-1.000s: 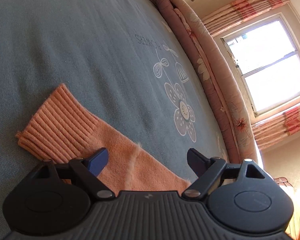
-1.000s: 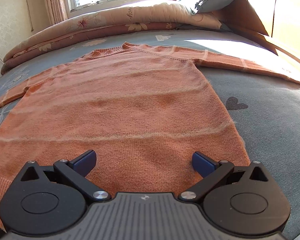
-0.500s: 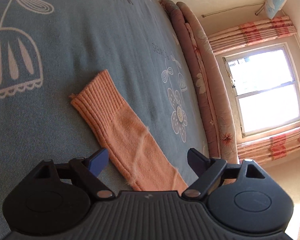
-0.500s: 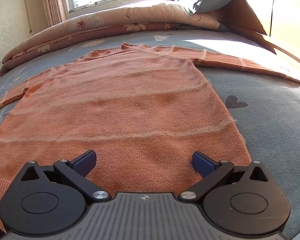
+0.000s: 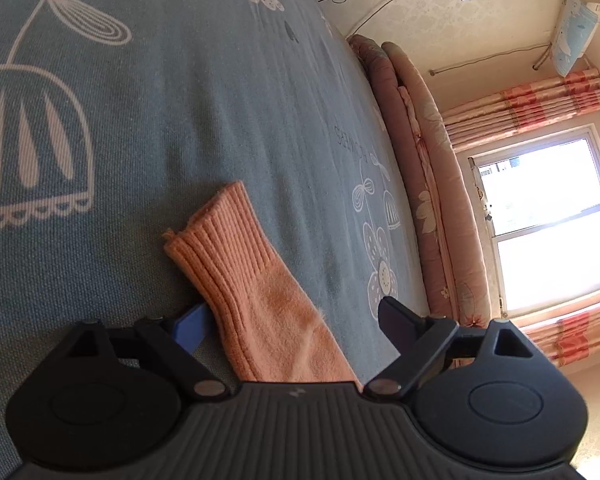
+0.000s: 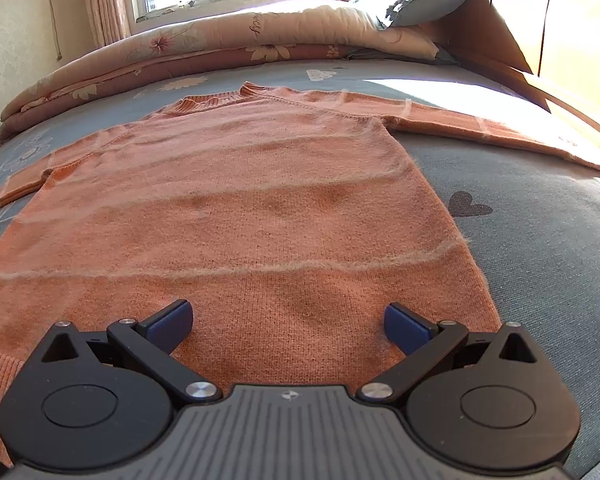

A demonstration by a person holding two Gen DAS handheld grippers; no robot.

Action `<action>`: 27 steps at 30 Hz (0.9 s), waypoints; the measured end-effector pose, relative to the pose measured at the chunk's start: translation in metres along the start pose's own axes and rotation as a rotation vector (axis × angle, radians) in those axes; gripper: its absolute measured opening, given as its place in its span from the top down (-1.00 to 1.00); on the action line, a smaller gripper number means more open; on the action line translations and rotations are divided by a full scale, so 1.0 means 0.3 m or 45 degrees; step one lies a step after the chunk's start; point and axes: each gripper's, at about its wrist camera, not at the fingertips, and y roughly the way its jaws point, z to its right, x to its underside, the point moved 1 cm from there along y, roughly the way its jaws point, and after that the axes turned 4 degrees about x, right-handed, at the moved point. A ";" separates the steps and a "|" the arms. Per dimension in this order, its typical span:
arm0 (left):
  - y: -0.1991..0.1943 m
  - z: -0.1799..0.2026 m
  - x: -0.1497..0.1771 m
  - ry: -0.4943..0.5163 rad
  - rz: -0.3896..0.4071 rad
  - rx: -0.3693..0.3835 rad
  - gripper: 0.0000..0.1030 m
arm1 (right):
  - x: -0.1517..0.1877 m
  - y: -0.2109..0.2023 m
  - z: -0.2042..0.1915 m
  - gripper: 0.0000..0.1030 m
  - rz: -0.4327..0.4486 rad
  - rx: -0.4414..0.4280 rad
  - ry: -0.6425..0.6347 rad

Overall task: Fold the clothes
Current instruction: 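Lower the open left gripper onto the ribbed sleeve cuff, then close the left gripper on the sleeve cuff and lift it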

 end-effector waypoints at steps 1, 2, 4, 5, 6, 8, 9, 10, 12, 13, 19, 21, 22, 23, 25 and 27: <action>0.004 -0.001 -0.010 -0.011 0.005 0.011 -0.73 | 0.000 0.002 -0.001 -1.00 0.000 0.003 -0.004; 0.008 0.000 -0.016 -0.016 -0.002 0.031 -0.73 | 0.001 0.004 -0.003 -1.00 0.000 0.007 -0.010; 0.015 0.005 -0.019 -0.024 -0.028 0.078 -0.72 | 0.001 0.009 -0.009 -1.00 0.002 0.016 -0.019; 0.020 0.006 -0.015 -0.025 -0.060 0.120 -0.72 | 0.001 0.010 -0.013 -1.00 0.002 0.020 -0.023; 0.028 0.008 -0.005 -0.017 -0.106 0.174 -0.73 | 0.001 0.011 -0.015 -1.00 0.003 0.024 -0.026; 0.040 0.007 0.015 0.018 -0.167 0.214 -0.73 | 0.001 0.012 -0.016 -1.00 0.003 0.025 -0.027; 0.049 0.006 0.021 0.044 -0.182 0.203 -0.72 | 0.001 0.014 -0.016 -1.00 0.003 0.025 -0.026; 0.056 0.008 0.020 0.066 -0.179 0.191 -0.72 | 0.000 0.015 -0.015 -1.00 0.003 0.024 -0.027; 0.061 0.020 0.011 0.094 -0.146 0.161 -0.72 | -0.004 0.018 -0.017 -1.00 0.001 0.025 -0.030; 0.067 0.026 0.002 0.103 -0.123 0.131 -0.72 | -0.005 0.019 -0.017 -1.00 0.000 0.026 -0.031; 0.048 0.056 0.040 0.285 -0.112 0.004 -0.50 | 0.000 0.017 -0.016 -1.00 0.009 0.023 -0.029; 0.033 0.048 0.054 0.336 -0.090 -0.025 -0.16 | 0.002 0.016 -0.015 -1.00 0.012 0.023 -0.029; 0.029 0.040 0.051 0.329 -0.084 -0.039 -0.07 | 0.001 0.018 -0.016 -1.00 0.013 0.025 -0.031; 0.026 0.033 0.046 0.315 -0.079 -0.056 0.18 | 0.000 0.019 -0.017 -1.00 0.013 0.026 -0.032; 0.020 0.031 0.041 0.307 -0.073 -0.089 0.60 | -0.001 0.019 -0.018 -1.00 0.013 0.027 -0.034; 0.015 0.054 0.048 0.339 -0.075 -0.120 0.84 | 0.001 0.018 -0.018 -1.00 0.018 0.025 -0.034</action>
